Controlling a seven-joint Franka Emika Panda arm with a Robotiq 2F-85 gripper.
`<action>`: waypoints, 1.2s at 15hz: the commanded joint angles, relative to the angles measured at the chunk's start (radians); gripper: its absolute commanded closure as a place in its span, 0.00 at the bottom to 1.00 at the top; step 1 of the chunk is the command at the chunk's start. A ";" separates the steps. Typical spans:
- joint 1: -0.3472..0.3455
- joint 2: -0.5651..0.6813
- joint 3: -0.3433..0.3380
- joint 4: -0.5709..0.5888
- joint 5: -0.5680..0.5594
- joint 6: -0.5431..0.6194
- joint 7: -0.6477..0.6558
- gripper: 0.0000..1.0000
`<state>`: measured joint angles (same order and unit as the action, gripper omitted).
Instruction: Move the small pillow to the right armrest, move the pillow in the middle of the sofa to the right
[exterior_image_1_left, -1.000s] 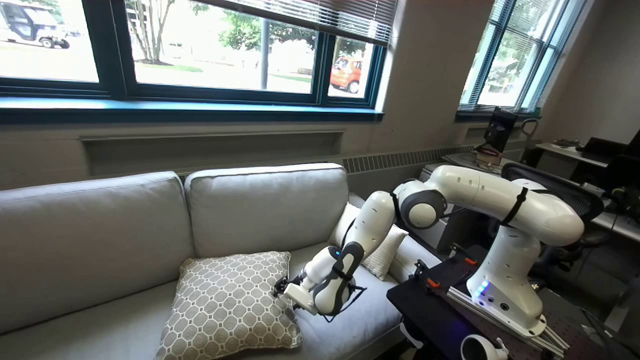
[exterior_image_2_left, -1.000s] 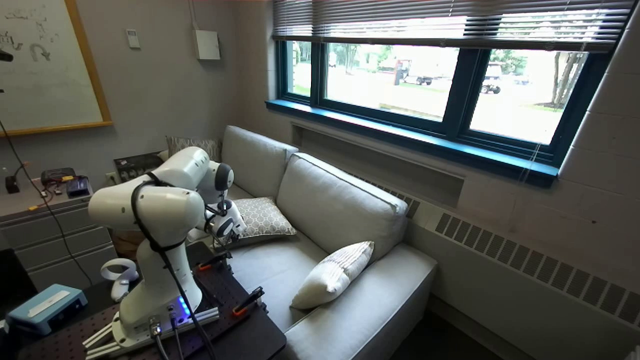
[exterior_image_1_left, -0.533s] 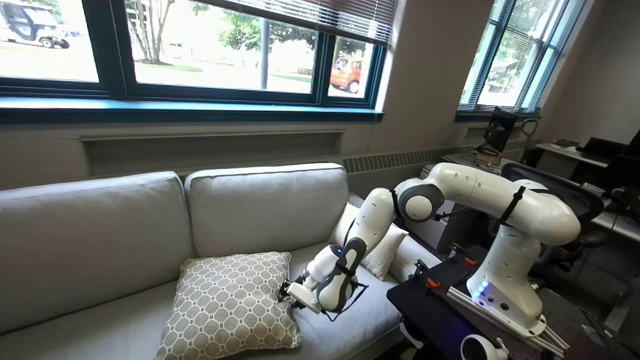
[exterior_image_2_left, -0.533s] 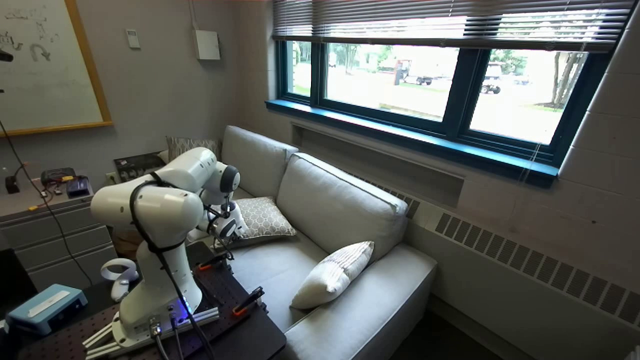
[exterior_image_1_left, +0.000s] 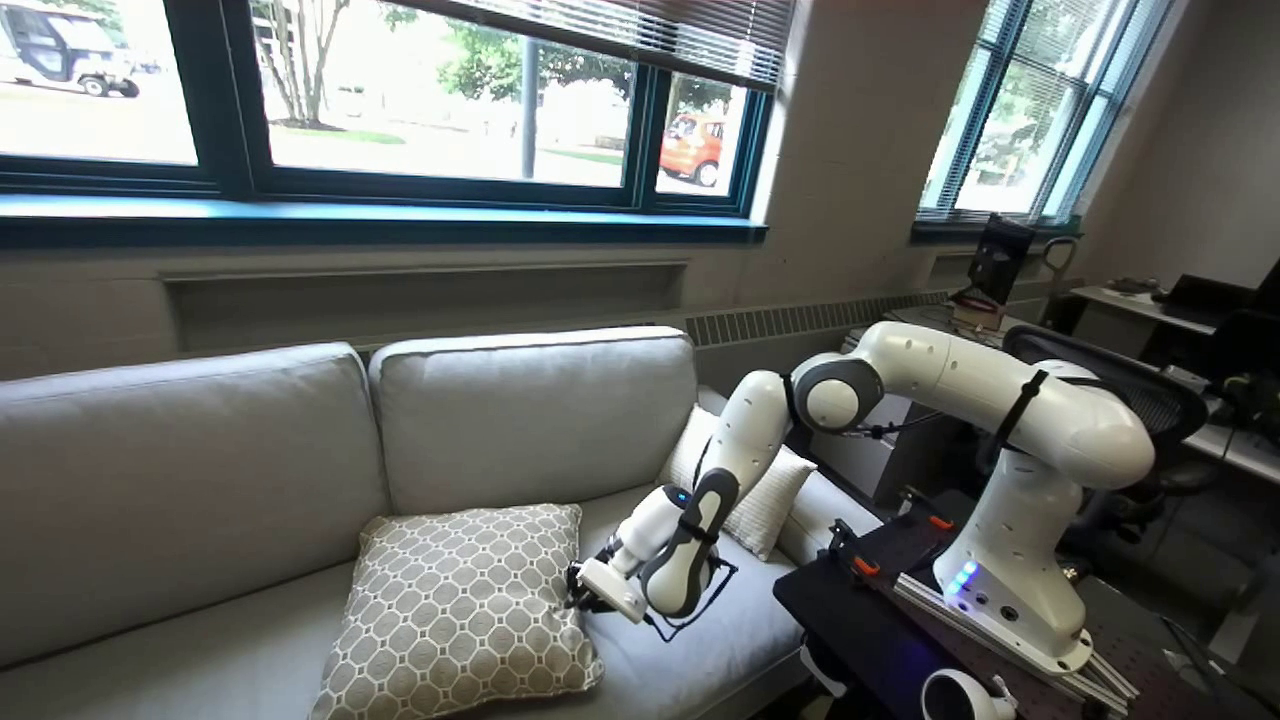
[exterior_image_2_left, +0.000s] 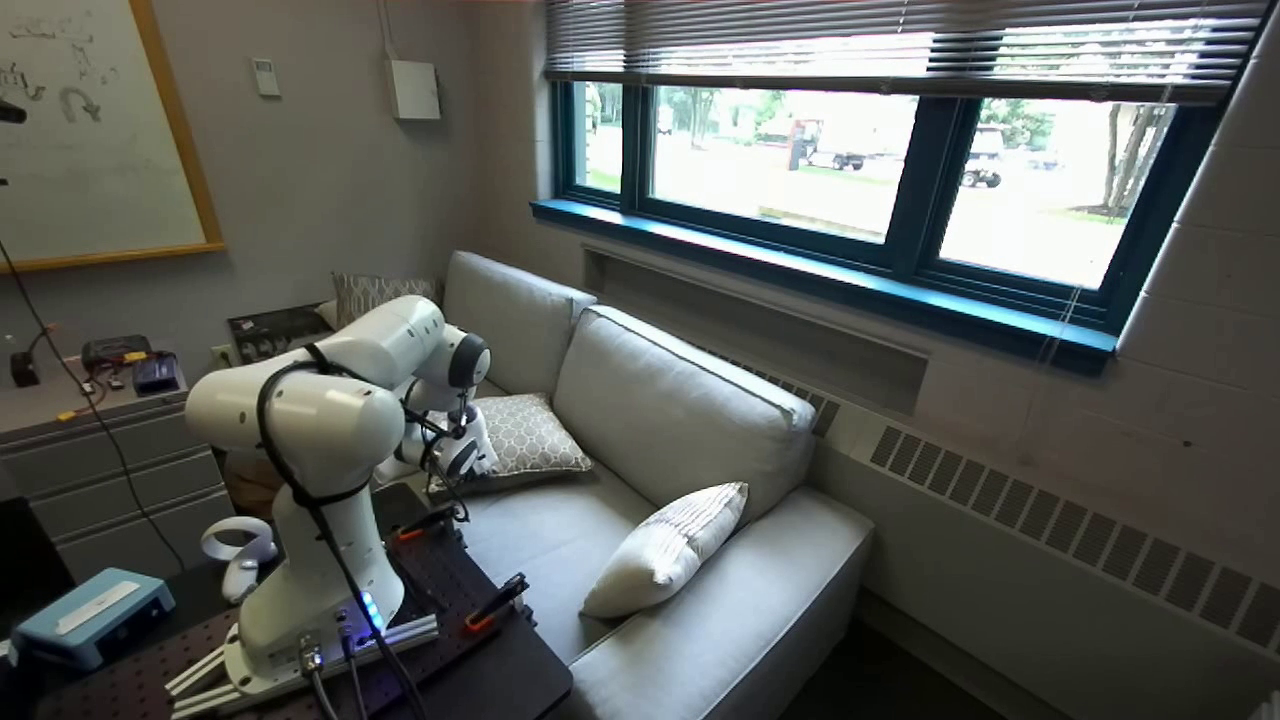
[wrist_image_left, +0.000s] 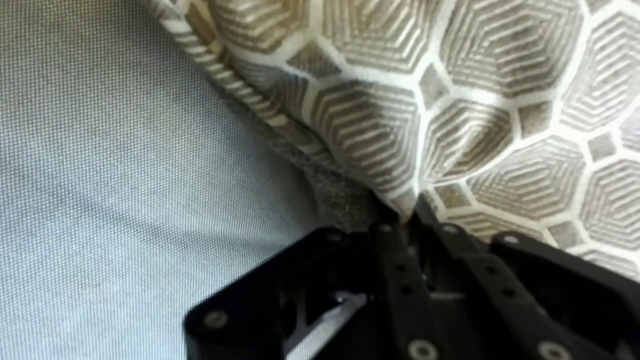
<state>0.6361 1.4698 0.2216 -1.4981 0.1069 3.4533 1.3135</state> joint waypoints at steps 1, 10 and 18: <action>0.005 0.000 0.000 0.011 -0.021 0.000 0.073 0.99; 0.336 -0.064 -0.252 0.102 0.575 0.002 0.120 0.98; 0.935 -0.216 -0.687 -0.146 1.044 0.005 0.232 0.98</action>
<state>1.4117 1.3581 -0.3797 -1.4930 1.0615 3.4520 1.5194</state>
